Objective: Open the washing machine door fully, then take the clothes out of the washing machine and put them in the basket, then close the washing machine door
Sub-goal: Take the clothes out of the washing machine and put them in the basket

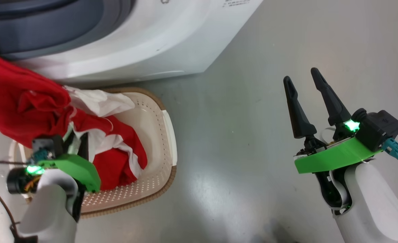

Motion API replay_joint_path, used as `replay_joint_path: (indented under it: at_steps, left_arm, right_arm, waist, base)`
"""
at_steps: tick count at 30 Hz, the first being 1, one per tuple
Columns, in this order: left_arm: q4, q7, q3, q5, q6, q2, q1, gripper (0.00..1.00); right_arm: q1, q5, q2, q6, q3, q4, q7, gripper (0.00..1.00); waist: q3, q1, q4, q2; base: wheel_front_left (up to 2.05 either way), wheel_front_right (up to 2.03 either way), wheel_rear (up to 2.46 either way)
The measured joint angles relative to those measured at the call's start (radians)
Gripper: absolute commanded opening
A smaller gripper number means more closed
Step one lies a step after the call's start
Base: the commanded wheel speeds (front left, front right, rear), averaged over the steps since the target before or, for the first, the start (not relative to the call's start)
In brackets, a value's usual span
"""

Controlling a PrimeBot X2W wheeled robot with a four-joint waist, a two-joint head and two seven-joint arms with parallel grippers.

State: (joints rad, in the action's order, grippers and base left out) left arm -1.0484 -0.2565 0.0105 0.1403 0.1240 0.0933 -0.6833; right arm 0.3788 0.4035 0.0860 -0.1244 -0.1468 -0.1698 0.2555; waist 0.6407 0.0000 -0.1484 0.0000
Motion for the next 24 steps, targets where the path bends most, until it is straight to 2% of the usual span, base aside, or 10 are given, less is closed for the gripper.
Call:
replay_joint_path:
  at_steps: [1, 3, 24]
  left_arm:
    - [-0.013, 0.0, 0.0, 0.0, 0.0, 0.004, -0.014, 0.69]
    - [-0.033, 0.0, 0.002, 0.0, 0.0, 0.012, -0.039, 1.0]
    - [-0.085, 0.0, 0.004, 0.002, 0.001, 0.018, -0.099, 1.0]
  right_arm:
    - [0.003, 0.0, 0.0, 0.0, -0.001, 0.001, 0.0, 1.0]
    - [0.006, 0.0, -0.001, 0.0, -0.002, 0.001, 0.0, 1.0]
    - [0.021, 0.0, -0.002, 0.0, -0.008, 0.003, 0.0, 1.0]
  waist:
    - [0.007, 0.0, -0.002, 0.0001]
    - [0.021, 0.0, -0.006, 0.0]
    - [0.045, 0.0, -0.007, 0.0]
  base:
    - [0.0, 0.0, 0.0]
    - [0.0, 0.0, 0.0]
    - [0.0, 0.0, 0.0]
